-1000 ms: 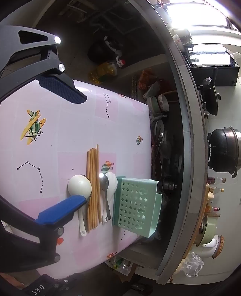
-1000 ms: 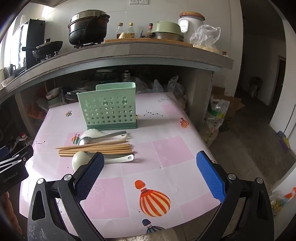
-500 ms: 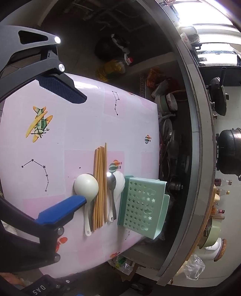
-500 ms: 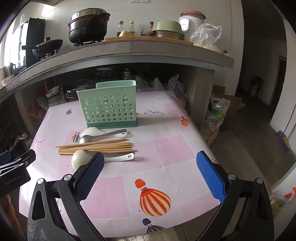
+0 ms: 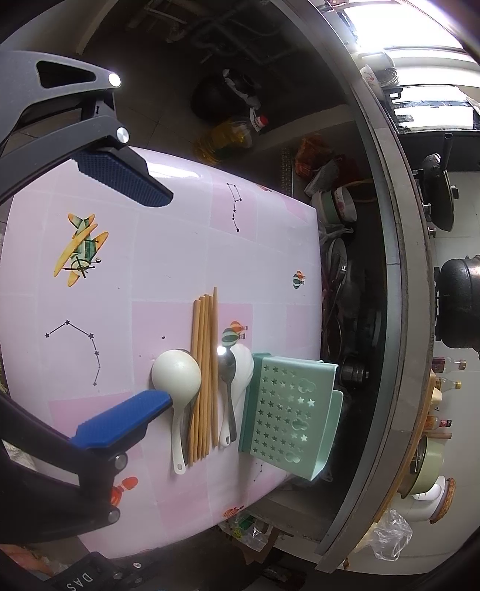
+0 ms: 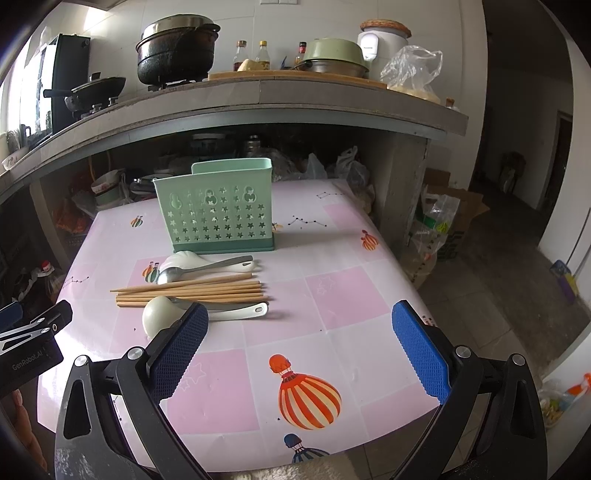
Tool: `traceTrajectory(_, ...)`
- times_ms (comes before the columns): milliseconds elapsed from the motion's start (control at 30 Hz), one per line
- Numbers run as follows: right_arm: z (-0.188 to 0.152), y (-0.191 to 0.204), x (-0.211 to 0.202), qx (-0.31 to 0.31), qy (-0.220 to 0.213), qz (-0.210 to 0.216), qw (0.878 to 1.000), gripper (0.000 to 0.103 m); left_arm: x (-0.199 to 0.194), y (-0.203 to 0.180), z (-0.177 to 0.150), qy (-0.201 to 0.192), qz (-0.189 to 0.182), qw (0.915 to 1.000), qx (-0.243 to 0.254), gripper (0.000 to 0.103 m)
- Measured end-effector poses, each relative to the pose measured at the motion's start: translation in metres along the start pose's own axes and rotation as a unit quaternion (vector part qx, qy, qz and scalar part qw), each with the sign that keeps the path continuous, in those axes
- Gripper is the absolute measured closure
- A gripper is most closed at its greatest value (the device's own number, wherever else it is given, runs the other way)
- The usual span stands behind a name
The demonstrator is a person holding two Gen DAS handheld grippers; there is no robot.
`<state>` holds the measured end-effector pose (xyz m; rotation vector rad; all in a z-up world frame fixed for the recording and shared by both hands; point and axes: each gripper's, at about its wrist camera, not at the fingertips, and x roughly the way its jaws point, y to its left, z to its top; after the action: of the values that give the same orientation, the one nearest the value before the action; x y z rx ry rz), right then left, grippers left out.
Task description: Organize utensils
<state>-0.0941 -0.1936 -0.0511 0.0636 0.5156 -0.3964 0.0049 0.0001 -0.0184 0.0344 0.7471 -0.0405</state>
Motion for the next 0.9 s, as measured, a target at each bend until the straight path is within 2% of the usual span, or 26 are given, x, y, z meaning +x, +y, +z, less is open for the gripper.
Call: traceTrajectory(900,-0.0043,0.0010,0.0026,0.001,0.004,0.001,1.000,0.008,0.0039,0.0038,0.0003,0.007,0.007,1.0000,-0.001,0.006)
